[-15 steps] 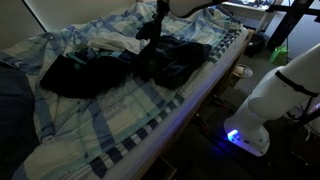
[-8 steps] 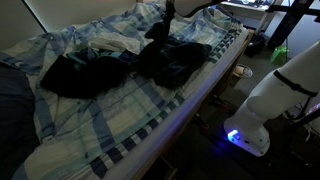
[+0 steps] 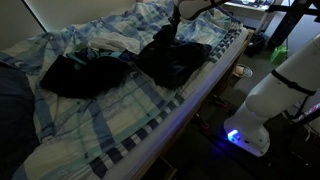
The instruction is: Fold the pair of pants
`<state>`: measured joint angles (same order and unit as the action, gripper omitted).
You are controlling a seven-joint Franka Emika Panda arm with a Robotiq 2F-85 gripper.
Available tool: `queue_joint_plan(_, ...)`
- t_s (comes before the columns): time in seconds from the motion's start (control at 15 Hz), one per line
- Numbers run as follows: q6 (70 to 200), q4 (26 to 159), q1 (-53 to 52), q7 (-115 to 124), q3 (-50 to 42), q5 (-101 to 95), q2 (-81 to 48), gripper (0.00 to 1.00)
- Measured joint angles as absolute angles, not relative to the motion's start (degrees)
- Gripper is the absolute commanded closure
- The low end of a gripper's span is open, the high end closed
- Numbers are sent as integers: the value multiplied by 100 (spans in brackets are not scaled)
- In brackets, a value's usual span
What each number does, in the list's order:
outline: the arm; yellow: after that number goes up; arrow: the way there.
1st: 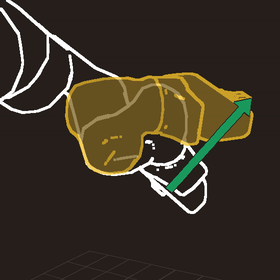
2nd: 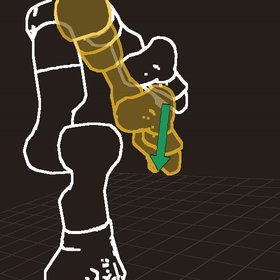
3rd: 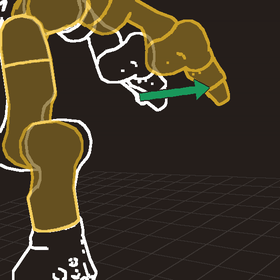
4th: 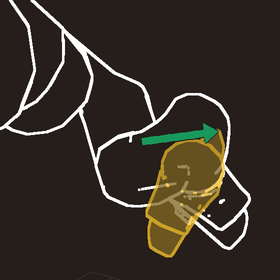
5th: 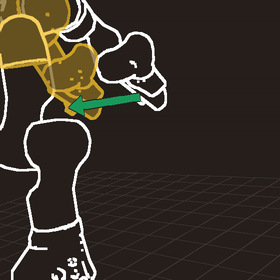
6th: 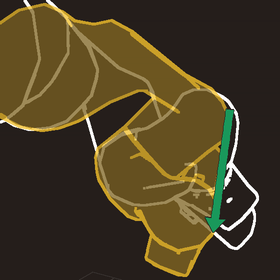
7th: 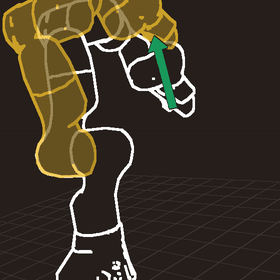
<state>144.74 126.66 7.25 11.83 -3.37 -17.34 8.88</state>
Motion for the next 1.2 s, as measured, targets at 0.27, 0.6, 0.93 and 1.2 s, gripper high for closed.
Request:
queue_joint_plan(0.27,14842,12843,824,1143,-627,-1475,633,99)
queue_joint_plan(0.6,15164,12752,894,851,-904,-993,304,99)
queue_joint_plan(0.93,15164,12387,859,581,-893,-794,-39,58)
queue_joint_plan(1.2,15146,12112,796,582,-840,-883,-155,28)
